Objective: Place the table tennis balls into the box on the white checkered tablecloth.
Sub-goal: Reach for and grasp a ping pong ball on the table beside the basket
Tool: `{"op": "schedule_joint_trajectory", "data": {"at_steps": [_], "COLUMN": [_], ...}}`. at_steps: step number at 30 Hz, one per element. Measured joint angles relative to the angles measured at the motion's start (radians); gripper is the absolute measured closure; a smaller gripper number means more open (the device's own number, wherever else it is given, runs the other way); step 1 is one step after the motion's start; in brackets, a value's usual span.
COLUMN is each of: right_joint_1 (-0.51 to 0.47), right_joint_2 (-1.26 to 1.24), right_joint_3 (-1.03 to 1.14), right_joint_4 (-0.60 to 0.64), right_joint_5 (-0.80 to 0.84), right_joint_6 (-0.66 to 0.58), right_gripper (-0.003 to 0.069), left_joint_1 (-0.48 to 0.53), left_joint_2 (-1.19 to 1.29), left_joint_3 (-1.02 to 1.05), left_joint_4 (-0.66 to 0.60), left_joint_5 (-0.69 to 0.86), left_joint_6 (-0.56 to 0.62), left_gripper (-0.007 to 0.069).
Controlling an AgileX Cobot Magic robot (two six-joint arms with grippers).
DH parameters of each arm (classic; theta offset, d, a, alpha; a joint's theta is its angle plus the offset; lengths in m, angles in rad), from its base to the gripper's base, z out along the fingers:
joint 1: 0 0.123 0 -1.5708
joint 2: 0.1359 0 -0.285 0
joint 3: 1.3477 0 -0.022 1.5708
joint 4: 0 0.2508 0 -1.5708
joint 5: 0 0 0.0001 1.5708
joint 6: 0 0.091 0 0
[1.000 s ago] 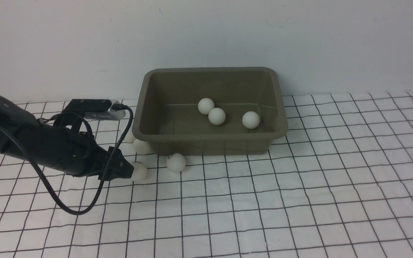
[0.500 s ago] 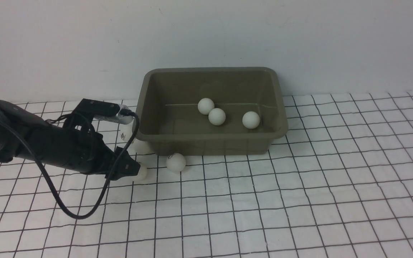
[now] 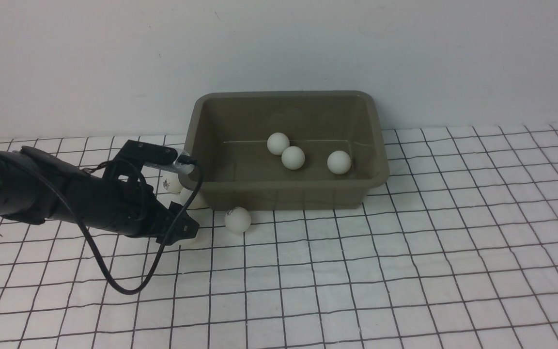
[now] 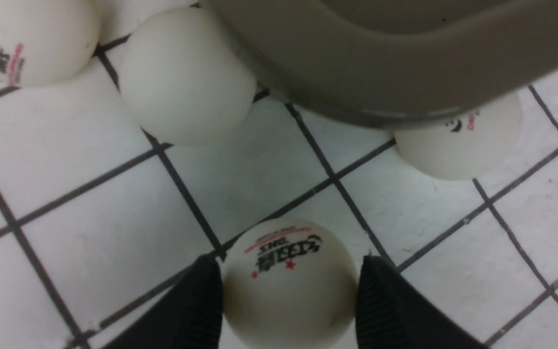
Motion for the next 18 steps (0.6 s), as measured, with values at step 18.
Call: {"op": "schedule_joint_trajectory", "data": {"at_steps": [18], "right_joint_1": [0.000], "right_joint_2": [0.000], "right_joint_3": [0.000], "right_joint_4": [0.000], "right_joint_5": [-0.017], "right_joint_6": [-0.002], "right_gripper": [0.0144], "left_joint_1": [-0.011], "left_joint_2": [-0.090], "left_joint_3": [0.000], "left_joint_4": [0.013], "left_joint_5": [0.255], "left_joint_6": [0.021], "left_gripper": [0.0321]}}
